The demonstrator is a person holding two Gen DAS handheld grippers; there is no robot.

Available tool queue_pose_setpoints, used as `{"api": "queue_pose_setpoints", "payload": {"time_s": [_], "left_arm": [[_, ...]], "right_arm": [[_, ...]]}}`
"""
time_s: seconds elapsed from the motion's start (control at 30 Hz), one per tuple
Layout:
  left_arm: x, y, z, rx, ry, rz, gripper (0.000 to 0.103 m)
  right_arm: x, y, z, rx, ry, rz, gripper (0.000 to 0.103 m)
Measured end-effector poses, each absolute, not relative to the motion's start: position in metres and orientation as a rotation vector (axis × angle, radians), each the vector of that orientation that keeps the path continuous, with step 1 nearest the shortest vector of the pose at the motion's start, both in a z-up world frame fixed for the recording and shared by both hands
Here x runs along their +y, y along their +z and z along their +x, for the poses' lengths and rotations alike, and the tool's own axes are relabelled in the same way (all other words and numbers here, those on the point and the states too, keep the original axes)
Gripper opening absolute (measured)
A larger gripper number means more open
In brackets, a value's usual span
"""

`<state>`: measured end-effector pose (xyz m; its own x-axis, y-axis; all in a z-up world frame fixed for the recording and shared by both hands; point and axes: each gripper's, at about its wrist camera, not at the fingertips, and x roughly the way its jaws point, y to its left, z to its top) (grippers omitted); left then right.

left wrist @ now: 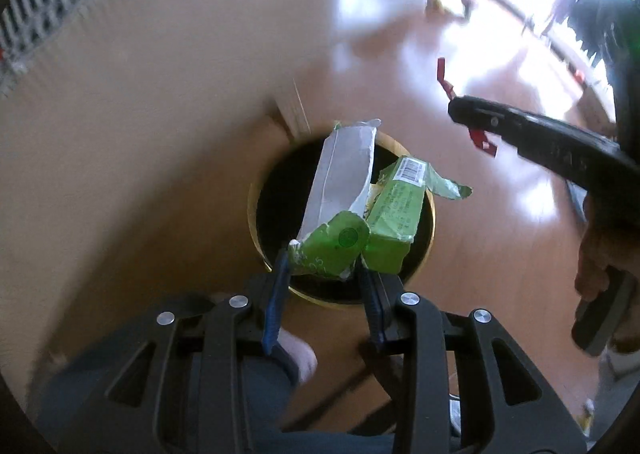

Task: Collect trash
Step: 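Open both tools over the bin to drop the wrapper and ribbon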

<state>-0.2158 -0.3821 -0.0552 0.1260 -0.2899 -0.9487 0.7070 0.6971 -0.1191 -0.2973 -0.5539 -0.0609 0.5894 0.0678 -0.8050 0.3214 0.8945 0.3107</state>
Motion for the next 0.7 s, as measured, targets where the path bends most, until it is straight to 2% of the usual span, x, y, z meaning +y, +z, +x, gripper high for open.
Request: {"api": "queue_pose_setpoints", "payload": {"time_s": [0.17,0.37,0.43,0.47,0.5,0.53,0.57,0.7], "left_arm": [[-0.412,-0.119,-0.210,1.391,-0.737,0.504,0.034],[-0.424,-0.144,-0.196,1.447,-0.717,0.520,0.034],[-0.426,-0.146,-0.190,1.462,-0.732,0.475,0.037],[-0.424,-0.145,-0.189,1.468,-0.736,0.453,0.047],[-0.424,-0.147,-0.192,1.473,-0.736,0.444,0.066],[-0.424,-0.145,-0.194,1.470,-0.725,0.446,0.079],[-0.422,-0.142,-0.197,1.452,-0.721,0.445,0.093],[-0.419,-0.116,-0.214,1.360,-0.737,0.462,0.093]], "right_arm": [[-0.569,-0.147,-0.297,1.077,-0.157,0.602,0.010],[-0.578,-0.182,-0.288,1.136,-0.147,0.659,0.010],[-0.579,-0.184,-0.282,1.144,-0.145,0.665,0.010],[-0.579,-0.183,-0.280,1.144,-0.148,0.651,0.013],[-0.579,-0.179,-0.276,1.144,-0.150,0.635,0.038],[-0.575,-0.175,-0.275,1.132,-0.155,0.618,0.062],[-0.579,-0.167,-0.276,1.109,-0.161,0.613,0.095],[-0.586,-0.127,-0.296,1.003,-0.227,0.530,0.097]]}}
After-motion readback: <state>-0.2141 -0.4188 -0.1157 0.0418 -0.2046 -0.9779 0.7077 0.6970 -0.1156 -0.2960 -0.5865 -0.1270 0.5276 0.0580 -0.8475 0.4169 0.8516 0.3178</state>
